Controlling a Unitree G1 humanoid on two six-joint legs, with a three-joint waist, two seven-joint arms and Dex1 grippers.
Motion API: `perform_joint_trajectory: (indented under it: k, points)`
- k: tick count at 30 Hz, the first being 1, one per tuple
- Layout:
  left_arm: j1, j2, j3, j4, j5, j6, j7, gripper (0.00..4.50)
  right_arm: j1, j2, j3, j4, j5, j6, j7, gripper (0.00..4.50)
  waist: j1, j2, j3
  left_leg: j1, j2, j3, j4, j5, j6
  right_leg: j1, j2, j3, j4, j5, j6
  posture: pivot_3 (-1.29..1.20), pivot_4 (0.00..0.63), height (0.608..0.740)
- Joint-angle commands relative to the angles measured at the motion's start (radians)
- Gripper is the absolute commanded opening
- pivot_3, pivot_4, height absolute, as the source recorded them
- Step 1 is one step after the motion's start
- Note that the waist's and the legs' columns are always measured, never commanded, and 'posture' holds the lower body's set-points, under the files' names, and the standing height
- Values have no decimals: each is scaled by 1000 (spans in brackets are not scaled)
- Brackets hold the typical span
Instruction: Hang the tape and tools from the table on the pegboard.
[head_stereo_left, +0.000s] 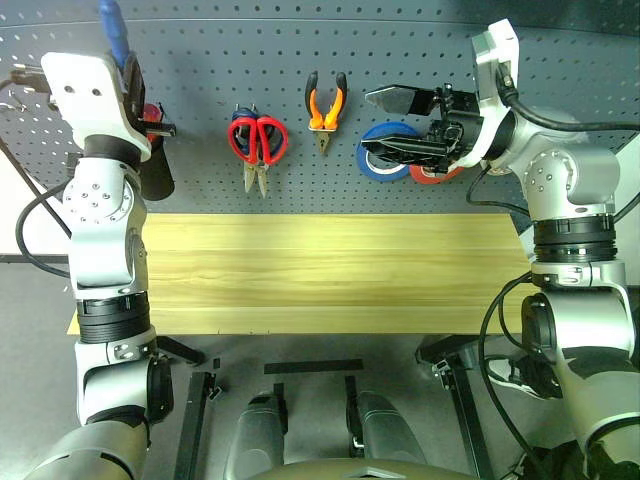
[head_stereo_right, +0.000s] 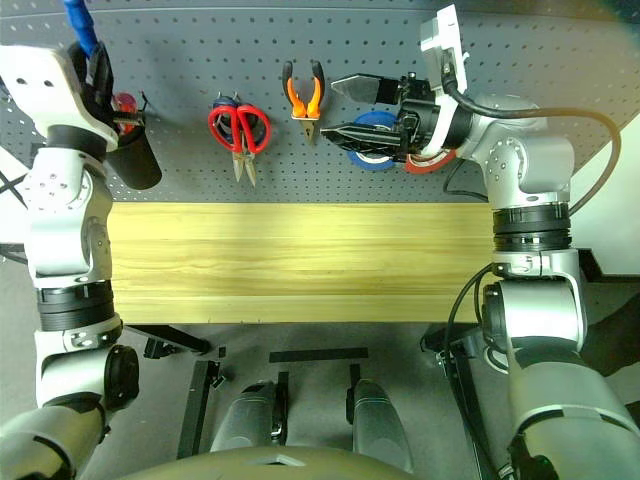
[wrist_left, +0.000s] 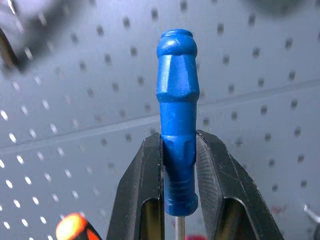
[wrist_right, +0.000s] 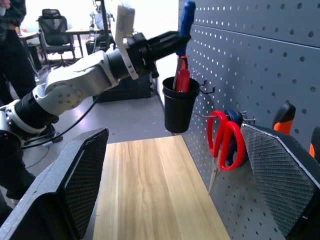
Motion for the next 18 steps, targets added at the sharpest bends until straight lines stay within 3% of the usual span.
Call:
perform_joint_trajectory:
  k: [1, 18]
  points:
    - [-41, 25, 30, 31, 4, -82, 12, 523, 10, -24, 0, -51, -13, -19, 0, 4500, 0, 0, 0, 0, 0, 0, 0, 0, 0, 0, 0, 0, 0, 0, 0, 91, 121, 740]
    - [51, 58, 69, 67, -7, -97, 39, 523, 17, -40, 8, -60, -19, -13, 1, 4500, -1, 0, 0, 0, 0, 0, 1, 0, 0, -1, 0, 0, 2, 0, 0, 94, 128, 740]
